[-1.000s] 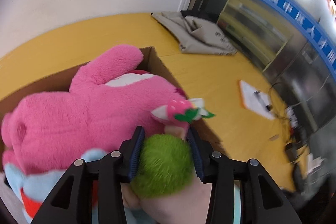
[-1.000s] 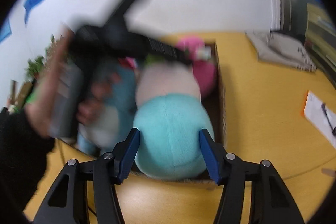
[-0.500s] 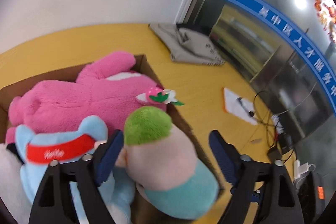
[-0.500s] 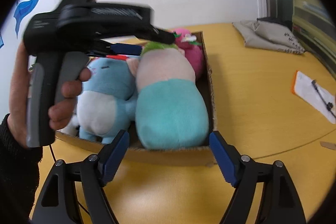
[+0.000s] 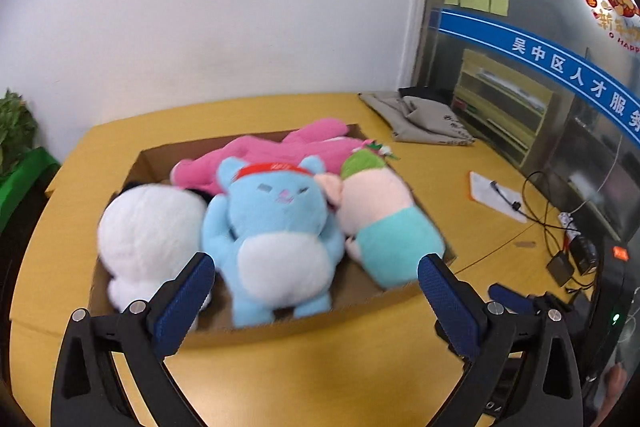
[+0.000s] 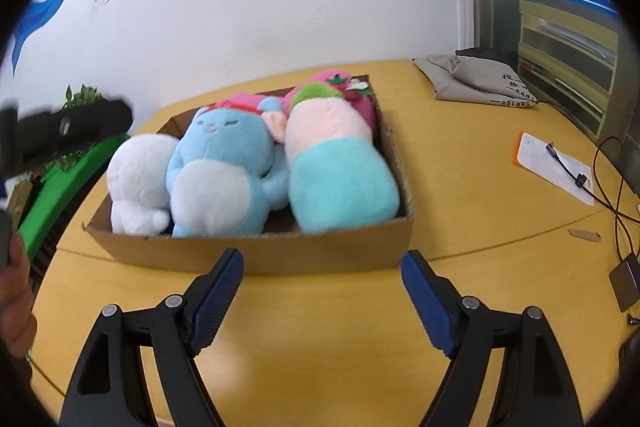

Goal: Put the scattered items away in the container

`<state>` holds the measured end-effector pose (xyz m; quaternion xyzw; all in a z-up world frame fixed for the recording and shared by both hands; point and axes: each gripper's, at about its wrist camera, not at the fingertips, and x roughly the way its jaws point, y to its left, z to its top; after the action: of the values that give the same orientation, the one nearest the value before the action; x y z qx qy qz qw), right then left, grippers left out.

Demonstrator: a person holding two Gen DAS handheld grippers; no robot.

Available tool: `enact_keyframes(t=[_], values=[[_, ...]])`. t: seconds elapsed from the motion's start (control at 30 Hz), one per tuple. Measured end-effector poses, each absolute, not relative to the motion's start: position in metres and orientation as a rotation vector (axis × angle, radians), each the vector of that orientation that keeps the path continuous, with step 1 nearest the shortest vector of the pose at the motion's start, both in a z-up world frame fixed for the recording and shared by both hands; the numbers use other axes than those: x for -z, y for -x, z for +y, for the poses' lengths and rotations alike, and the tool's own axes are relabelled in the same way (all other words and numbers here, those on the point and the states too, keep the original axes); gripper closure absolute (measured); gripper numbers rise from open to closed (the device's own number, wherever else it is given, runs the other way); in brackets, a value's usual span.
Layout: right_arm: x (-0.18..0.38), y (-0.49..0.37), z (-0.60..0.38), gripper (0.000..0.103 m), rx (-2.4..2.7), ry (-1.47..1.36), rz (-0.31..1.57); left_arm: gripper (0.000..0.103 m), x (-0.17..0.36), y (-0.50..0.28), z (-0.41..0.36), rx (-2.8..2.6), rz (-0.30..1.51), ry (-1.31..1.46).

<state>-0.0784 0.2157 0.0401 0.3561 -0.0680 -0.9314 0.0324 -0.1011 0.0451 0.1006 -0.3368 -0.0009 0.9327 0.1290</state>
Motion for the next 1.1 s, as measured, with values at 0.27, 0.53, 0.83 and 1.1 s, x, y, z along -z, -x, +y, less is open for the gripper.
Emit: enact_keyframes(t=[0.27, 0.53, 0.83, 1.1], values=[[-0.041, 0.052, 0.203, 0.022, 2.891, -1.118, -0.117, 0.000, -0.082, 0.069, 0.024, -2.734, -0.081, 1.010], [-0.046, 0.042, 0.205, 0.022, 2.929, -1.116, -0.080, 0.000, -0.076, 0.055, 0.030, -2.735, -0.041, 1.010], [-0.046, 0.039, 0.201, 0.022, 2.922, -1.125, -0.070, 0.000, -0.081, 0.056, 0.025, -2.740, -0.048, 0.994], [-0.045, 0.039, 0.199, 0.022, 2.922, -1.133, -0.059, 0.000, -0.080, 0.058, 0.025, -2.733, -0.045, 0.992]])
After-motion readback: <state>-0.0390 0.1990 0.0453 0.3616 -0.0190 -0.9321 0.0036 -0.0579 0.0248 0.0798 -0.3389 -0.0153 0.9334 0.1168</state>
